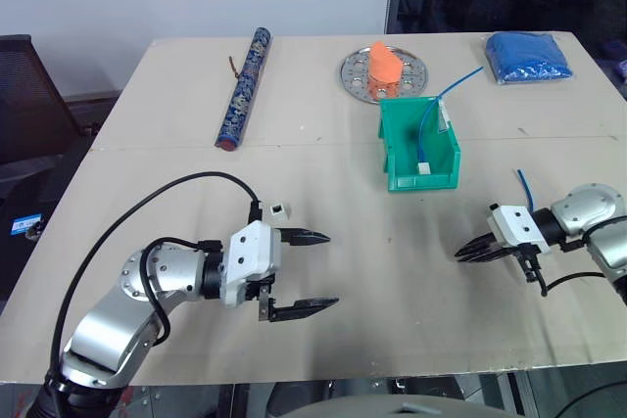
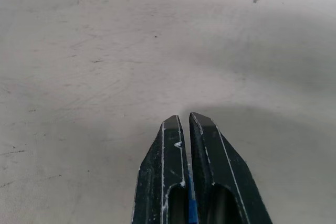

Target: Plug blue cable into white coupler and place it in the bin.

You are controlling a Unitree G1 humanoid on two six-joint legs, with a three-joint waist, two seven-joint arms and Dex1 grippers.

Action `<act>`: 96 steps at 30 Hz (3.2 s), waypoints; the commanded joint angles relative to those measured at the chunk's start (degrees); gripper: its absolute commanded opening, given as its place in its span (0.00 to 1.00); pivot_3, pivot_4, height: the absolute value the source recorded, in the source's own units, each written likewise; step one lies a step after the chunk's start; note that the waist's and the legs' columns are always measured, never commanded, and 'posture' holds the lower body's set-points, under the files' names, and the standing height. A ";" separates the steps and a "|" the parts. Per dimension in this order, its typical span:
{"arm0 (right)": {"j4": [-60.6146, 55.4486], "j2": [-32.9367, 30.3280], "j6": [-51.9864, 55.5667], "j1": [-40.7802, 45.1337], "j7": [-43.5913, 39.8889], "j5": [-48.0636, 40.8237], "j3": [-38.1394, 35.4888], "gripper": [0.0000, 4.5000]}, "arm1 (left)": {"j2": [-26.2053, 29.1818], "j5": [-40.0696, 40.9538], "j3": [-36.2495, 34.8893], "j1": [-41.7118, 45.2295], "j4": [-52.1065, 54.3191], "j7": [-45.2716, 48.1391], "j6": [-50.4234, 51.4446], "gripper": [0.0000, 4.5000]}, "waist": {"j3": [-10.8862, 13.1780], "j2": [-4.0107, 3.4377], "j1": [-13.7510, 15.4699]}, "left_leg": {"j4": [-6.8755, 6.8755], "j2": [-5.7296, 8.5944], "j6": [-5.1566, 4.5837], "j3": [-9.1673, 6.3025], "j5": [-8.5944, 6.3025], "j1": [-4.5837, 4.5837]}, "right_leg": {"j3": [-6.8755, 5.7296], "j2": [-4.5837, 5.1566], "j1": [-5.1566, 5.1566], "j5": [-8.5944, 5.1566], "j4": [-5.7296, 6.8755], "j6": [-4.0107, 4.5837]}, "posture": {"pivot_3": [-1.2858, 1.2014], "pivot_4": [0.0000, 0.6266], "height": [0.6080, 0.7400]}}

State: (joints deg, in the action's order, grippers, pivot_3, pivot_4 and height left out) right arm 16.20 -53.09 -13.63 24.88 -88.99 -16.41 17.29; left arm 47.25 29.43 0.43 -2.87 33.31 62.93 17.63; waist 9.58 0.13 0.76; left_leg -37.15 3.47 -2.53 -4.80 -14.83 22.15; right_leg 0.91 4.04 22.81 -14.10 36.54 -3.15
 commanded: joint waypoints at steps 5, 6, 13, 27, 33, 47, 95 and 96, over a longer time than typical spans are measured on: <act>-2.80 -4.16 1.67 -0.65 -3.51 -2.44 -3.97 0.32 | 0.19 0.44 -0.46 0.32 1.52 0.48 -0.90 1.00 | 0.01 -0.02 0.00 | 0.00 0.00 0.00 0.00 0.00 0.01 | 0.00 0.01 0.01 0.00 0.00 0.00 | 0.52 0.24 1.00; -2.56 -4.19 1.34 -0.80 -3.46 -2.51 -4.47 0.40 | 0.20 0.45 -0.51 0.21 1.59 0.55 -0.94 1.00 | 0.01 -0.02 -0.03 | 0.00 0.01 0.00 0.00 0.00 0.01 | 0.00 0.01 0.01 0.00 0.00 0.00 | 0.52 0.24 1.00; 4.12 -4.51 -4.35 -0.36 -2.95 3.30 -2.05 0.68 | 0.02 0.27 0.05 0.16 1.61 0.96 -1.35 1.00 | 0.01 -0.01 0.01 | -0.01 0.01 0.00 0.01 0.00 0.00 | 0.00 0.01 0.02 0.00 0.04 0.00 | 0.52 0.24 1.00; 6.47 -0.18 0.36 1.74 -3.51 3.30 -1.33 0.01 | -0.29 -0.75 -0.71 -1.98 1.06 -0.10 -2.72 1.00 | -0.04 0.07 -0.42 | -0.18 0.00 0.00 0.11 0.01 -0.26 | 0.15 -0.02 -0.19 0.05 0.21 0.11 | 0.52 0.24 1.00; 1.10 6.94 11.21 4.60 1.99 1.38 -2.28 0.01 | -2.85 1.32 -2.97 -1.99 -0.62 -3.27 -1.69 1.00 | -0.02 0.04 -0.81 | -0.14 -0.09 0.01 0.07 0.01 -0.20 | 0.13 -0.10 -0.07 0.06 0.26 0.09 | 0.52 0.24 1.00; -5.11 19.22 26.00 7.55 12.17 3.44 -2.67 0.56 | -1.88 -2.84 -2.70 1.10 -9.72 -0.80 -4.18 1.00 | 0.00 0.00 -0.04 | -0.12 0.01 0.32 0.03 0.18 0.32 | 0.05 -0.04 0.49 0.09 0.32 0.08 | 0.52 0.24 1.00; -40.08 17.48 30.88 -40.21 30.62 -23.09 -33.78 1.00 | -29.69 -16.96 20.04 35.74 -44.07 1.85 -4.37 0.01 | -0.02 0.14 0.03 | -1.08 0.19 0.17 0.03 0.16 0.56 | 0.07 -0.08 0.60 0.26 1.20 -0.27 | 0.52 0.24 1.00; -41.61 17.60 35.57 -40.41 33.81 -25.33 -32.88 1.00 | -30.46 -13.98 18.66 35.89 -42.27 1.99 -0.40 0.01 | -0.01 0.14 0.03 | -1.11 0.19 0.17 -0.06 0.16 0.60 | 0.08 -0.06 0.61 0.26 1.21 -0.26 | 0.52 0.24 1.00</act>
State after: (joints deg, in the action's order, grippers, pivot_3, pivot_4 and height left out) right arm -22.18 -35.54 17.79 -15.41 -58.38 -38.72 -15.81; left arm 17.47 11.23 21.56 32.34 -13.25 64.29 13.73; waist 9.56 0.27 0.79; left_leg -38.27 3.66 -2.36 -4.89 -14.67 22.78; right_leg 0.97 3.97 23.42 -13.84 37.75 -3.41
